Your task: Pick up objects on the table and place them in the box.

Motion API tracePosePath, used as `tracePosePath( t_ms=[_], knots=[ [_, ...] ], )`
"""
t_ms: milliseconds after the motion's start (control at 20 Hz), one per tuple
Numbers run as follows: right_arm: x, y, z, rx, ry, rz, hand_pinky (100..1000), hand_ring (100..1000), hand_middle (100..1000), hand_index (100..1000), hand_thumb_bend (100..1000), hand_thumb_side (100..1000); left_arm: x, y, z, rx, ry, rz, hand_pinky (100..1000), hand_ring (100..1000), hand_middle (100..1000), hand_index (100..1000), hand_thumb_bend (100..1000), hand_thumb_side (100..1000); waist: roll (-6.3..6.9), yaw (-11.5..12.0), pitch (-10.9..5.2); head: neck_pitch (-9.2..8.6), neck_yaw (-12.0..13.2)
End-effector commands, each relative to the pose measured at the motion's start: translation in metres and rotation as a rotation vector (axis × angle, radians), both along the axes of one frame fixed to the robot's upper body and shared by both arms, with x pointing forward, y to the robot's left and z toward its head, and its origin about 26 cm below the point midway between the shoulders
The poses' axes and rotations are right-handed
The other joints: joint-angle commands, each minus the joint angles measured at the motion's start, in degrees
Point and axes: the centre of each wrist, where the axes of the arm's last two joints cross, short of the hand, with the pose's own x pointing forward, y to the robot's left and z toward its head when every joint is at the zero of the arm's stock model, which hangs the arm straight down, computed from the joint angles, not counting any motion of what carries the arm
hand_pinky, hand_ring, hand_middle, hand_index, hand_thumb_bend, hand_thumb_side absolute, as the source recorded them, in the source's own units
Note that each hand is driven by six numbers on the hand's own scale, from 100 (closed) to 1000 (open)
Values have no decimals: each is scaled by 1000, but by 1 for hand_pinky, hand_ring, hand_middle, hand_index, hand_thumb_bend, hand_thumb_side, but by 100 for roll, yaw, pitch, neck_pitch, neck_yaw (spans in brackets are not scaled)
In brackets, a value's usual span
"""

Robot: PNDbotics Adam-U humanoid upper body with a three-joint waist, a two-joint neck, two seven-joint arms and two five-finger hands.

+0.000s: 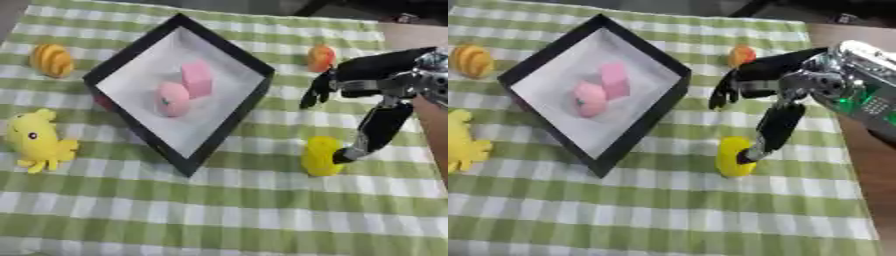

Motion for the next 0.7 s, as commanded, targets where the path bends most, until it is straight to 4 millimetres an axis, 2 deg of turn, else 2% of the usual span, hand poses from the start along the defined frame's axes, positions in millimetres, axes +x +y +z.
tracePosePath(
  t_ms=[50,350,700],
  knots=[
    [-3,3,0,-22,10,-5,858,815,784,858,553,281,0,0,11,14,-36,-10,798,820,738,849,325,770,-3,8,21,-13,-29],
    [2,2,-15,-31,64,-29,857,814,783,858,553,275,0,-1,11,11,-35,-14,799,821,738,850,322,773,8,3,30,-13,-41],
    [20,-8,-38,-47,71,-82,855,812,781,856,555,256,-1,-1,10,7,-32,-14,800,824,737,850,319,775,36,6,40,-13,-57]
  ],
)
